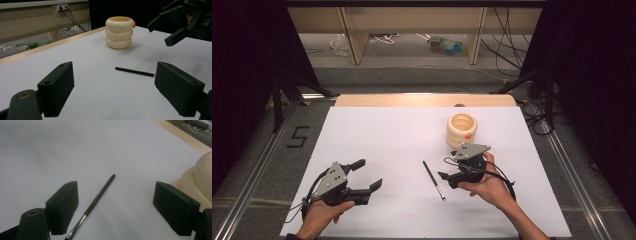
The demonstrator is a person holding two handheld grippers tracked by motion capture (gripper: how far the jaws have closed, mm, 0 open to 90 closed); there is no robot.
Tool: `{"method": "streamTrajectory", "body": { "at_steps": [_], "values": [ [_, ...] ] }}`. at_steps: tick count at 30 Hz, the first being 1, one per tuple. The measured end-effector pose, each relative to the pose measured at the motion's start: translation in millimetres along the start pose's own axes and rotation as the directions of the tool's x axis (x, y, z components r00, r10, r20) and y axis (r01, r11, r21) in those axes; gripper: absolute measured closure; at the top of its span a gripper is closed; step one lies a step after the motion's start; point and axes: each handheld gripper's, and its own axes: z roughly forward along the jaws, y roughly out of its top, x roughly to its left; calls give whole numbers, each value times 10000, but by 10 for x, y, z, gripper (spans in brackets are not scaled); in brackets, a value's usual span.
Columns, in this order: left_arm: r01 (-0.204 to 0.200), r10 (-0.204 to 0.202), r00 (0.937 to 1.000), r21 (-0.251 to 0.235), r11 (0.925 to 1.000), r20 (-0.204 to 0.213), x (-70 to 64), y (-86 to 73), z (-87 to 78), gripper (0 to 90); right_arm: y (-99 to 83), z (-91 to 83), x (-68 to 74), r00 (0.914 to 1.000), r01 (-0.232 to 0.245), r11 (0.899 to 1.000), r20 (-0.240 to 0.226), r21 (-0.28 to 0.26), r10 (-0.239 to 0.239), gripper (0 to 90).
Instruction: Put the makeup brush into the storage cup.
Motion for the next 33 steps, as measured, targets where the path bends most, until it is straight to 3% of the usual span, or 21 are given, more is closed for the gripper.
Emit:
{"method": "streamTrajectory", "body": {
  "at_steps": [5, 7, 16, 18, 19, 24, 29, 33],
  "values": [
    [-5, 5, 10000, 44, 10000, 19, -7, 0, 4, 160, 64, 60, 8, 9998, 54, 9983, -189, 582, -43, 225],
    [-63, 63, 10000, 58, 10000, 37, -6, 0, 3, 160, 64, 87, 10, 9999, 126, 9986, -111, 516, -121, 227],
    [-63, 63, 10000, 46, 10000, 43, -13, 4, 5, 160, 117, 208, 7, 9987, 284, 9920, -445, 1233, -230, 241],
    [-98, 98, 9999, 44, 9999, 49, -11, 6, 5, 161, 132, 217, 12, 9979, 218, 9877, -637, 1548, -121, 244],
    [-83, 82, 10000, 40, 10000, 49, -11, 6, 5, 161, 132, 240, 17, 9986, 264, 9883, -494, 1505, -191, 245],
    [-75, 75, 10000, 44, 10000, 56, -12, 6, 6, 161, 148, 278, 30, 9972, 341, 9802, -714, 1951, -204, 252],
    [-145, 144, 9999, 83, 9999, 74, -15, 5, 9, 161, 159, 344, 34, 9976, 408, 9743, -632, 2214, -274, 261],
    [-153, 152, 9999, 86, 9998, 74, -16, 5, 8, 161, 181, 394, 26, 9955, 508, 9674, -896, 2480, -293, 270]
  ]
}}
